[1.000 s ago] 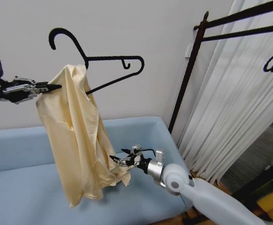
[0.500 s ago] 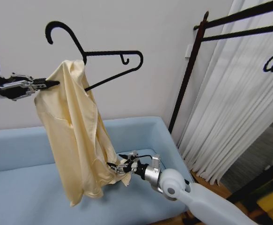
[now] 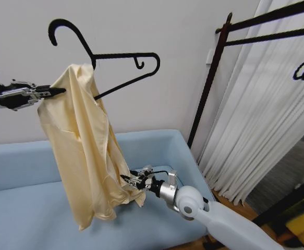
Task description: Pick up the clothes from the sofa and hang them on the clothes hanger.
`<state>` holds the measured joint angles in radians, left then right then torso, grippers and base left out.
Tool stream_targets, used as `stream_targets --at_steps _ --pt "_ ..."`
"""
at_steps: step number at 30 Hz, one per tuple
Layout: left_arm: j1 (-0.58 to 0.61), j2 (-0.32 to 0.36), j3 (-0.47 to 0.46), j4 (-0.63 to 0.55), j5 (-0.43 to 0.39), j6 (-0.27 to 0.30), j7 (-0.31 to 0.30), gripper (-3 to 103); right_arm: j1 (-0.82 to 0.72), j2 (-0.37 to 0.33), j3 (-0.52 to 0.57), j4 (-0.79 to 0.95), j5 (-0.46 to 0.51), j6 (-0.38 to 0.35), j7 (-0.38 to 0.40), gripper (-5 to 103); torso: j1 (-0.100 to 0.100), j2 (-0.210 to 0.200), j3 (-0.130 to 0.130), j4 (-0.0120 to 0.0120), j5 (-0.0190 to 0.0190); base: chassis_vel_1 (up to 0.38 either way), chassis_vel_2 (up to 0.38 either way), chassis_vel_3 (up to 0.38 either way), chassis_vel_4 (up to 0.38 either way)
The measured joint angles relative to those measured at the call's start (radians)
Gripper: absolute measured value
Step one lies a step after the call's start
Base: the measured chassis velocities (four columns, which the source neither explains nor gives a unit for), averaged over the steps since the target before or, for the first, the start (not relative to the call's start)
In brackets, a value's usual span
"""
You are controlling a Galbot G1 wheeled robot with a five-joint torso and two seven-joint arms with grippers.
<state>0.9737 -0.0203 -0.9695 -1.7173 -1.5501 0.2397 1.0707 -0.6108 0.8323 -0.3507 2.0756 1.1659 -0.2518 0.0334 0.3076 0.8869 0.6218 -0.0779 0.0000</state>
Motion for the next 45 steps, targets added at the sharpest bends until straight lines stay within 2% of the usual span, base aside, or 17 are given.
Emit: stream_targets --at_steps 1,4,6,9,11,24,31,39,45 --pt "-0.001 0.000 0.000 0.000 -0.003 0.000 -0.001 2 0.002 -0.003 0.000 0.000 0.000 0.001 0.000 37 0.000 0.000 0.000 0.0000 0.0000 0.000 0.000 0.000 0.000" --pt "-0.004 -0.003 0.000 -0.005 -0.005 0.000 -0.001 2 0.010 -0.012 0.008 -0.003 -0.003 0.006 0.004 21 0.000 0.000 0.000 0.0000 0.0000 0.000 0.000 0.000 0.000" --pt "-0.005 -0.006 -0.001 -0.007 -0.005 0.001 -0.001 2 0.014 -0.014 0.013 -0.005 -0.003 0.007 0.008 21 0.000 0.000 0.000 0.0000 0.0000 0.000 0.000 0.000 0.000" --pt "-0.006 -0.015 -0.001 -0.015 -0.006 0.001 -0.007 2 0.032 -0.018 0.027 -0.010 0.001 0.012 0.020 5 0.000 0.000 0.000 0.0000 0.0000 0.000 0.000 0.000 0.000" --pt "-0.006 -0.022 -0.001 -0.019 -0.006 0.002 -0.010 2 0.050 -0.023 0.038 -0.012 0.010 0.015 0.031 2 0.000 0.000 0.000 0.0000 0.0000 0.000 0.000 0.000 0.000" --pt "-0.001 -0.073 -0.001 -0.019 0.016 0.002 -0.016 2 0.188 -0.027 0.085 -0.034 0.034 0.029 0.135 1 0.000 0.000 0.000 0.0000 0.0000 0.000 0.000 0.000 0.000" --pt "0.001 -0.104 -0.001 -0.043 0.042 0.003 -0.035 2 0.348 -0.030 0.099 -0.073 0.062 0.024 0.182 1 0.000 0.000 0.000 0.0001 0.0000 0.000 0.000 0.000 0.000" --pt "0.021 -0.172 0.012 -0.087 0.140 0.004 -0.024 2 0.593 -0.029 0.087 -0.163 0.119 -0.013 0.208 1 0.000 0.000 0.000 0.0001 -0.0002 0.000 0.000 0.000 0.000" --pt "0.029 -0.208 0.022 -0.097 0.191 0.004 -0.019 2 0.688 -0.044 0.087 -0.190 0.128 -0.029 0.210 1 0.000 0.000 0.000 0.0000 -0.0001 0.000 0.000 0.000 0.000"
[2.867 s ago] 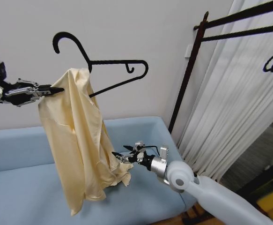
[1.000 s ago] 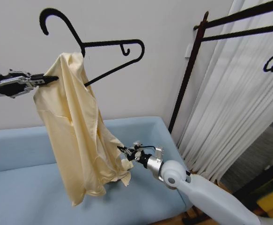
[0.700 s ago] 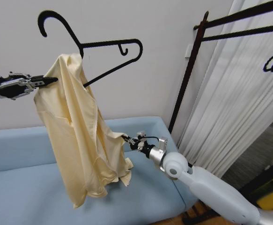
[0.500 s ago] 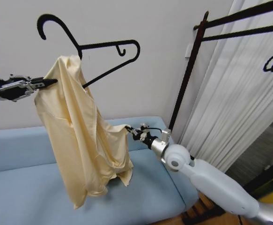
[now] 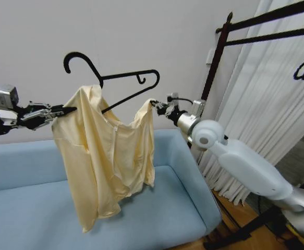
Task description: Pick up the clothes from the sofa and hang them on the clothes hanger.
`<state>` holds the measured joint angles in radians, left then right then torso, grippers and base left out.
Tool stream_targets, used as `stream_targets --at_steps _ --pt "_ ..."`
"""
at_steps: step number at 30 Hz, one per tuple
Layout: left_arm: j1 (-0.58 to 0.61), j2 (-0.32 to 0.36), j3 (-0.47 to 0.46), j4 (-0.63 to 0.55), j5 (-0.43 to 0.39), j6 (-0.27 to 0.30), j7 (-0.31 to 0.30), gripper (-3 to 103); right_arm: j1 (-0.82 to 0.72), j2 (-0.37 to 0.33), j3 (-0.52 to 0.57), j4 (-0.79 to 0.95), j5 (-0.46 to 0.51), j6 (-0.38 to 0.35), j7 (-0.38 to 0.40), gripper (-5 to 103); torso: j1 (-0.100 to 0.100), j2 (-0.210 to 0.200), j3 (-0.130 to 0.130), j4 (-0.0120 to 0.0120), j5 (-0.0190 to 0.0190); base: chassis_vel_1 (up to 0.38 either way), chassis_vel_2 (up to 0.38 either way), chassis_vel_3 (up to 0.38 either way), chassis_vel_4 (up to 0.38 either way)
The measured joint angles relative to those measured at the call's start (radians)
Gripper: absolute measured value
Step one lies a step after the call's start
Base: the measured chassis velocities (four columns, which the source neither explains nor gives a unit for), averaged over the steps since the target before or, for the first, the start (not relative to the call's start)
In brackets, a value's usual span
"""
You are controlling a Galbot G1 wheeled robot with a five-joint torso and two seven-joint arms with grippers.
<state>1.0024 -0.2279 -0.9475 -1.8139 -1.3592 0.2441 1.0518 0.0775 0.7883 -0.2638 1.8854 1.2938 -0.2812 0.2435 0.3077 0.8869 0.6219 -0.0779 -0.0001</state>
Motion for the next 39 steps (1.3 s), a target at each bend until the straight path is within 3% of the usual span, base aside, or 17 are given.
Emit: stream_targets --at_steps 16,22,26,31,39 --pt "0.018 -0.028 0.031 -0.012 0.176 0.046 0.027 2 0.139 -0.012 -0.017 -0.074 -0.079 -0.008 -0.012 1 0.000 0.000 0.000 0.0001 0.0002 0.000 0.000 0.000 0.000" --pt "0.027 -0.041 0.057 -0.039 0.204 0.081 -0.048 2 0.181 0.007 -0.036 -0.067 -0.101 -0.012 -0.011 1 0.000 0.000 0.000 0.0000 0.0000 0.000 0.000 0.000 0.000" --pt "0.036 -0.052 0.069 -0.063 0.215 0.101 -0.140 2 0.200 0.010 -0.047 -0.049 -0.113 -0.013 -0.011 1 0.000 0.000 0.000 0.0000 0.0000 0.000 0.000 0.000 0.000" --pt "0.047 -0.058 0.072 -0.079 0.222 0.111 -0.180 2 0.206 -0.006 -0.053 -0.020 -0.117 -0.013 -0.017 1 0.000 0.000 0.000 -0.0001 0.0001 0.000 0.000 0.000 0.000" --pt "0.045 -0.060 0.076 -0.133 0.201 0.123 -0.187 2 0.212 -0.021 -0.077 0.007 -0.157 -0.018 -0.038 1 0.000 0.000 0.000 0.0000 0.0001 0.000 0.000 0.000 0.000"
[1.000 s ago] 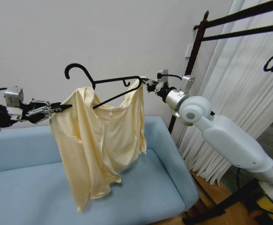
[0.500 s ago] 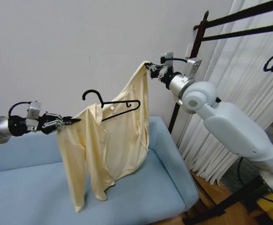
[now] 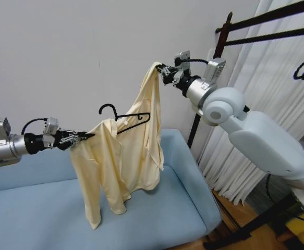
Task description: Pick up the clothes from the sofa and hang them on the clothes hanger.
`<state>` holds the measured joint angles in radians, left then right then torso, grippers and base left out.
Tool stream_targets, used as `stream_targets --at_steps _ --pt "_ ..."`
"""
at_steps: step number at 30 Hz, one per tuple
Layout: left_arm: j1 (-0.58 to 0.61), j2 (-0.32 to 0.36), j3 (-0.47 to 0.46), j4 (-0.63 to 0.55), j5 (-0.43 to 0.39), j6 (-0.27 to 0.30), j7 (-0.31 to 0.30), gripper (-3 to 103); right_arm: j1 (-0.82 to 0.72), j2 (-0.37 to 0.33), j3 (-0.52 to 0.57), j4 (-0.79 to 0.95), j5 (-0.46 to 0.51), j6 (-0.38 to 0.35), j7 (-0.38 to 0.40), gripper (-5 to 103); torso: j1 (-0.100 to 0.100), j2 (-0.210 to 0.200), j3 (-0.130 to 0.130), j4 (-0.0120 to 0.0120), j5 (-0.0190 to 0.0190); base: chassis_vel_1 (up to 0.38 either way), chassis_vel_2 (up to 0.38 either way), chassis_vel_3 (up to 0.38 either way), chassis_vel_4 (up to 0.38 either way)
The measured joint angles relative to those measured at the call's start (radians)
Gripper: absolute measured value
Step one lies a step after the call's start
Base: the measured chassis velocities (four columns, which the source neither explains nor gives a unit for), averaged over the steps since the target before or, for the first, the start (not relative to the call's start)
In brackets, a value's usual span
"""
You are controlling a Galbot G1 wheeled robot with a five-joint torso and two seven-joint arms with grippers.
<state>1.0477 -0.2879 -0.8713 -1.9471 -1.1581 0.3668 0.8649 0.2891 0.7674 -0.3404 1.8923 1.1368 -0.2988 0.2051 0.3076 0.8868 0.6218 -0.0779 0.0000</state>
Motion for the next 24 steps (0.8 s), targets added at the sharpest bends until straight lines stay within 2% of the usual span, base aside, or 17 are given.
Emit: stream_targets --at_steps 5,11,14,15,19,20,24 --pt "0.006 -0.003 0.000 -0.012 0.001 0.013 -0.016 2 0.003 -0.011 0.000 0.021 0.005 -0.007 0.001 1 0.000 0.000 0.000 0.0000 0.0001 0.000 0.000 0.000 0.000" --pt "0.017 -0.021 0.000 -0.032 0.005 0.033 -0.067 2 0.029 -0.031 -0.003 0.032 0.022 -0.023 0.003 1 0.000 0.000 0.000 0.0000 0.0000 0.000 0.000 0.000 0.000" --pt "0.017 -0.031 0.009 -0.047 0.004 0.044 -0.141 2 0.043 -0.045 -0.007 0.062 0.045 -0.036 0.010 1 0.000 0.000 0.000 0.0000 0.0000 0.000 0.000 0.000 0.000" --pt "0.017 -0.031 0.009 -0.047 0.004 0.044 -0.141 2 0.043 -0.045 -0.007 0.062 0.045 -0.036 0.010 1 0.000 0.000 0.000 0.0000 0.0000 0.000 0.000 0.000 0.000" --pt "0.011 -0.043 0.029 -0.073 0.002 0.059 -0.246 2 0.062 -0.069 -0.026 0.107 0.077 -0.057 0.009 1 0.000 0.000 0.000 0.0000 -0.0001 0.000 0.000 0.000 0.000" --pt "0.011 -0.043 0.029 -0.073 0.002 0.059 -0.246 2 0.062 -0.069 -0.026 0.107 0.077 -0.057 0.009 1 0.000 0.000 0.000 0.0000 -0.0001 0.000 0.000 0.000 0.000" --pt "0.011 -0.053 0.039 -0.100 -0.001 0.065 -0.308 2 0.093 -0.072 -0.058 0.138 0.112 -0.081 0.019 1 0.000 0.000 0.000 0.0000 0.0001 0.000 0.000 0.000 0.000"
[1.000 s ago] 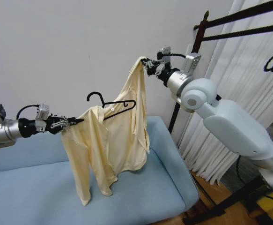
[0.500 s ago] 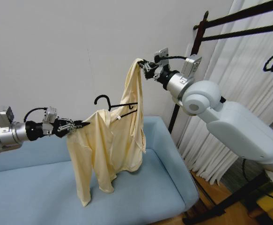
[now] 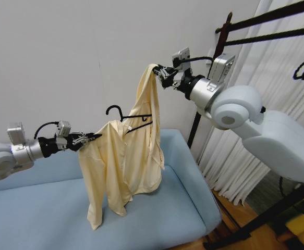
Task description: Pick up the clothes from the sofa and hang them on the clothes hanger.
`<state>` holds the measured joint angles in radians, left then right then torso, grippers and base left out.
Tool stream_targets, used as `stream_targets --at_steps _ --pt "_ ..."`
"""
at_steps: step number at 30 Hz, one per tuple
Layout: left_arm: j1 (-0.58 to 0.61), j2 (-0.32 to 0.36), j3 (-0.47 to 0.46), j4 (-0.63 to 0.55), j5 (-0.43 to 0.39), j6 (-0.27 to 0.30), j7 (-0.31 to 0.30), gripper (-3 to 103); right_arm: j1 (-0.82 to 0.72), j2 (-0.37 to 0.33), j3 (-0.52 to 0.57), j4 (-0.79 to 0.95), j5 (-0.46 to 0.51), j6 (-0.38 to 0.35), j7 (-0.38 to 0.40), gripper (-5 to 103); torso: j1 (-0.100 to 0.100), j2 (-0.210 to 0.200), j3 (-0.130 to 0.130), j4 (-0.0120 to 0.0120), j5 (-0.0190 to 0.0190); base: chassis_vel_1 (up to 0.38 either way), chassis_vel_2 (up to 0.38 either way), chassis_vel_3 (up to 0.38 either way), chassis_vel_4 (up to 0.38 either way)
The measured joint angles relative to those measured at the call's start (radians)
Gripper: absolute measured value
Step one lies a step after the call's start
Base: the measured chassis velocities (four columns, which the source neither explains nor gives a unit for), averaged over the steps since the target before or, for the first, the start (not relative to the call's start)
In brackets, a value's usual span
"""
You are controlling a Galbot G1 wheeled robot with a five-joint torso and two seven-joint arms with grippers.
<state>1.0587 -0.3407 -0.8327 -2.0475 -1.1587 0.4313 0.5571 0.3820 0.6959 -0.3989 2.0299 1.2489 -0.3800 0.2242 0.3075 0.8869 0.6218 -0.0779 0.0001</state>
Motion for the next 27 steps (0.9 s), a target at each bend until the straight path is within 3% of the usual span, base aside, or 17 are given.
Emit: stream_targets --at_steps 7,14,27 --pt "0.004 -0.011 0.006 -0.029 0.005 0.013 -0.094 2 0.075 0.038 -0.003 -0.013 0.105 -0.058 0.104 1 0.000 0.000 0.000 0.0003 -0.0002 0.000 0.000 0.000 0.000" --pt "0.011 -0.028 0.006 -0.050 0.017 0.031 -0.194 2 0.138 0.034 -0.014 -0.015 0.163 -0.091 0.146 1 0.000 0.000 0.000 -0.0001 -0.0002 0.000 0.000 0.000 0.000" --pt "-0.005 -0.041 -0.011 -0.096 -0.034 0.020 -0.280 2 0.052 -0.019 -0.089 0.088 0.187 -0.093 0.186 1 0.000 0.000 0.000 0.0000 0.0001 0.000 0.000 0.000 0.000"
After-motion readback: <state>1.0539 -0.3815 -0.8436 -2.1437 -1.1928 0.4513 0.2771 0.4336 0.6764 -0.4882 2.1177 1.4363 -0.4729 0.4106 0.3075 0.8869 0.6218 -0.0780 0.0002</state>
